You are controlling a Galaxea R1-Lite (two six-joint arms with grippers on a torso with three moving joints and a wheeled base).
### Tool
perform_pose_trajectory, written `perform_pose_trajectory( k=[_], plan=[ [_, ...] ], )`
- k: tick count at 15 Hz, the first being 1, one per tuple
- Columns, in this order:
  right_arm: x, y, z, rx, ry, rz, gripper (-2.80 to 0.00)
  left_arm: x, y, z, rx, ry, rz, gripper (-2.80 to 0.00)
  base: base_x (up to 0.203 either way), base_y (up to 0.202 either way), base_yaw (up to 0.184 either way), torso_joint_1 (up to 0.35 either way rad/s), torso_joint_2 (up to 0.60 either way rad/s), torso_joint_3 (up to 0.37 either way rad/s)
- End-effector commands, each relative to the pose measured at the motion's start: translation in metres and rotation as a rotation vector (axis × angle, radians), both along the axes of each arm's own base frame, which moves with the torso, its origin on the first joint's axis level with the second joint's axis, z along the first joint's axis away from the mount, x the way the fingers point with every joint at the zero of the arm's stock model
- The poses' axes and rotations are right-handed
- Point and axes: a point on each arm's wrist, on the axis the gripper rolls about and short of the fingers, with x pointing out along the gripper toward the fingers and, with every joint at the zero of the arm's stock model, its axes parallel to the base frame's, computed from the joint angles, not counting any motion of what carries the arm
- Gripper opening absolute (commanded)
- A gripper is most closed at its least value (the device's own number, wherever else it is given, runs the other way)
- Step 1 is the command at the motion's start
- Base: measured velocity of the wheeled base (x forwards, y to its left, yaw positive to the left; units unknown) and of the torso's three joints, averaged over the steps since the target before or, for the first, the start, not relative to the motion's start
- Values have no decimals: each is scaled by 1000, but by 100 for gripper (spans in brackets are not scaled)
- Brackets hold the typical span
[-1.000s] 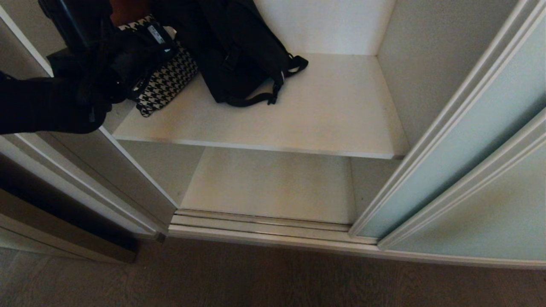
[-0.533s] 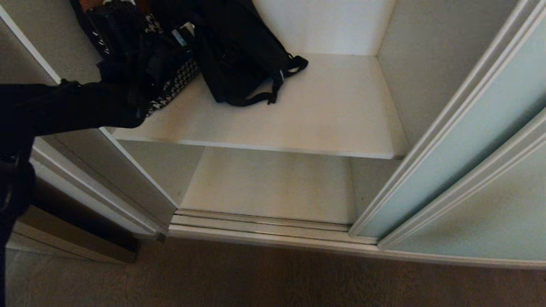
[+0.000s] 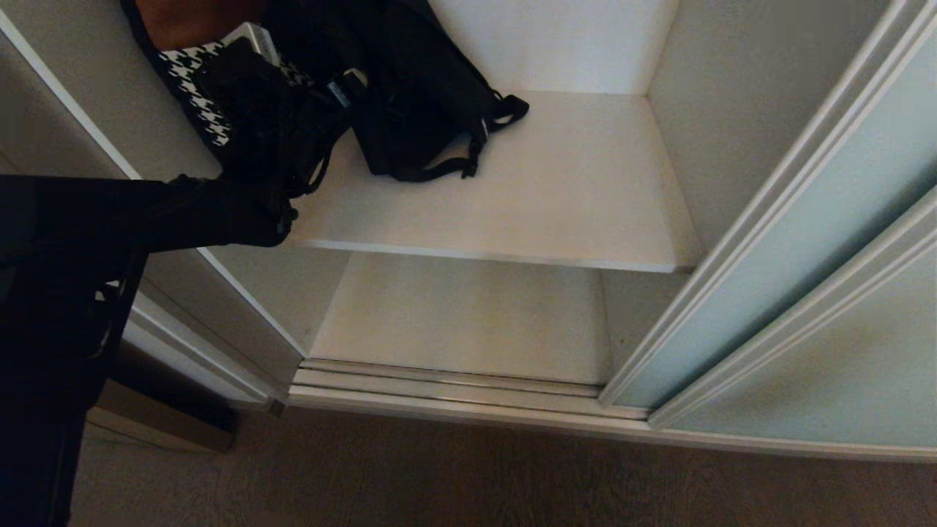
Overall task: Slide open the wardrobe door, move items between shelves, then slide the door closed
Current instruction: Place the bag on the lower shelf
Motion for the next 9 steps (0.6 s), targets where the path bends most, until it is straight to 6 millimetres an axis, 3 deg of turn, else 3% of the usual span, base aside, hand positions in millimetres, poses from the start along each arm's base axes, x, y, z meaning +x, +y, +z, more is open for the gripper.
perform_pose_trajectory(
  k=[1,9],
  plan=[
    [0,0,0,0,-1,1,-280,-4,0,6,2,-60,-14,0,0,0,0,0,0,0],
    [0,0,0,0,0,1,-280,6,3,-6,44,-105,-44,0,0,0,0,0,0,0]
  ],
)
